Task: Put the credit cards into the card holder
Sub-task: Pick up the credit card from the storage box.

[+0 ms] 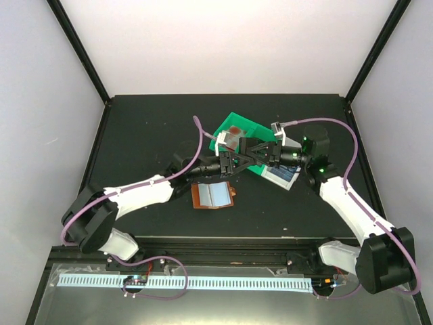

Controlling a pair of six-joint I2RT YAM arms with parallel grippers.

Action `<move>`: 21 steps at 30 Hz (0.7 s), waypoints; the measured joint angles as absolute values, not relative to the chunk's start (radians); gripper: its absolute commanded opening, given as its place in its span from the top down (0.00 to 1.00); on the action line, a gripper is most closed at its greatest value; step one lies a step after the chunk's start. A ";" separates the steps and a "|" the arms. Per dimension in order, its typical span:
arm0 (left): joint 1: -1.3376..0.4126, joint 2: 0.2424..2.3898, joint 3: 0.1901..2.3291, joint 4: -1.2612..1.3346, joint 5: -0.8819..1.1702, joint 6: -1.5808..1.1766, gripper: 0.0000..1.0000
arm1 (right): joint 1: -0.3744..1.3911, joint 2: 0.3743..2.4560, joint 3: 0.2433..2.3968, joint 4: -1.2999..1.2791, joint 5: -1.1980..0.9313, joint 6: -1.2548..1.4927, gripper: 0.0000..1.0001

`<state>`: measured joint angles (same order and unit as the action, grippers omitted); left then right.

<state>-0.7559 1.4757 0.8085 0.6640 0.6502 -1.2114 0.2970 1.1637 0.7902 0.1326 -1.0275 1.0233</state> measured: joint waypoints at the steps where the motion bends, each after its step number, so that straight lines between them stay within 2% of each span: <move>1: -0.753 1.469 0.805 0.665 0.655 -1.215 0.85 | 0.296 1.164 0.790 0.138 -1.034 1.028 0.95; 6: -0.732 1.448 0.791 0.678 0.676 -1.224 0.98 | 0.292 1.164 0.790 0.158 -1.041 1.046 0.94; 10: -0.724 1.441 0.791 0.705 0.700 -1.235 0.98 | 0.292 1.163 0.790 0.191 -1.051 1.065 0.87; 14: -0.711 1.440 0.789 0.720 0.716 -1.246 0.98 | 0.287 1.148 0.790 0.206 -1.049 1.078 0.74; 21: -0.691 1.440 0.775 0.775 0.741 -1.311 0.98 | 0.283 1.116 0.769 0.247 -1.049 1.072 0.76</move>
<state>-0.6910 1.4399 0.7746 0.7750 0.7414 -1.3106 0.2832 1.1160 0.7689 0.2470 -1.0489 1.0718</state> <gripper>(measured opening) 0.025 0.256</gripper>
